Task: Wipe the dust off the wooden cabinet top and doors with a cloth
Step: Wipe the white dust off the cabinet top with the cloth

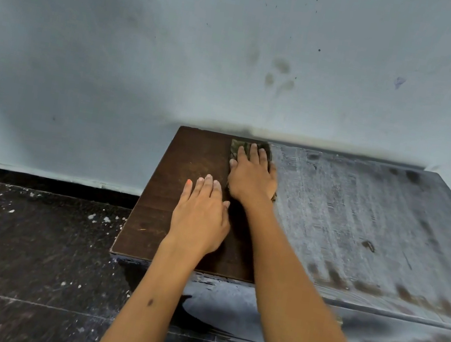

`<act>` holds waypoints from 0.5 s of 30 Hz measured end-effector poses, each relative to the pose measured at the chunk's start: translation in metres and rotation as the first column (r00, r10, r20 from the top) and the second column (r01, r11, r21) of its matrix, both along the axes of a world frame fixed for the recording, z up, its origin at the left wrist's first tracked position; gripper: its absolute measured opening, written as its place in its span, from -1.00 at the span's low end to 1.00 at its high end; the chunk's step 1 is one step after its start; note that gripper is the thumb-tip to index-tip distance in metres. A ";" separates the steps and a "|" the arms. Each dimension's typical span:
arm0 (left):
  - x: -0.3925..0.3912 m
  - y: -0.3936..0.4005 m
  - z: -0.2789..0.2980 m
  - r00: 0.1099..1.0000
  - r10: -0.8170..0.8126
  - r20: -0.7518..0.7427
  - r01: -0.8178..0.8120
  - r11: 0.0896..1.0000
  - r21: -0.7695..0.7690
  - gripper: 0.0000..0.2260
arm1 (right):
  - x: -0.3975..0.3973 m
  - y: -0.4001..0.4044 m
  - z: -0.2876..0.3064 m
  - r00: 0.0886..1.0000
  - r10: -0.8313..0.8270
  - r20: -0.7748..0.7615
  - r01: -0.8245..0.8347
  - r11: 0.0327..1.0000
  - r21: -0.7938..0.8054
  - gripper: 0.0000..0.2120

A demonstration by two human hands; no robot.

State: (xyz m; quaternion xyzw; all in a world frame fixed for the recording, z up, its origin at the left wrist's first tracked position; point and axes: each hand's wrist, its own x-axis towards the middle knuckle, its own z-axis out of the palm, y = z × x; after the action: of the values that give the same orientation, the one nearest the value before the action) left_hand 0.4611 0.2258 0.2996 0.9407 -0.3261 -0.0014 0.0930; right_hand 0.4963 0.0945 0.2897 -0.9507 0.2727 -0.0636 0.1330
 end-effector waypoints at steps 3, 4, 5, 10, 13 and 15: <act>-0.001 0.000 0.000 1.000 0.005 -0.006 -0.005 1.000 0.014 -0.53 | -0.031 0.017 -0.007 1.000 -0.010 0.012 0.010 1.000 0.003 -0.52; -0.001 0.000 0.001 1.000 0.006 -0.006 -0.006 1.000 0.012 -0.53 | -0.037 0.021 -0.009 1.000 -0.015 0.012 0.015 1.000 0.000 -0.52; -0.002 0.000 0.001 1.000 0.009 -0.008 -0.009 1.000 0.009 -0.53 | -0.040 0.022 -0.010 1.000 -0.018 0.010 0.018 1.000 -0.001 -0.52; -0.002 0.001 0.001 1.000 0.009 -0.001 -0.009 1.000 0.002 -0.53 | -0.015 0.012 -0.002 1.000 -0.012 -0.018 0.012 1.000 0.016 -0.52; -0.004 0.001 0.001 1.000 0.010 -0.001 -0.010 1.000 0.010 -0.53 | 0.002 0.001 0.006 0.999 0.018 -0.047 -0.016 1.000 0.026 -0.52; -0.004 0.002 0.000 1.000 0.008 -0.004 -0.008 1.000 0.020 -0.53 | 0.002 -0.001 0.007 0.998 0.035 -0.054 -0.033 0.999 0.032 -0.52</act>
State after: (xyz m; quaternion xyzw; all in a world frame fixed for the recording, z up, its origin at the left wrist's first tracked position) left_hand 0.4575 0.2276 0.2995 0.9430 -0.3220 -0.0061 0.0842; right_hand 0.4984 0.0933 0.2968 -0.9545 0.2610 -0.0312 0.1412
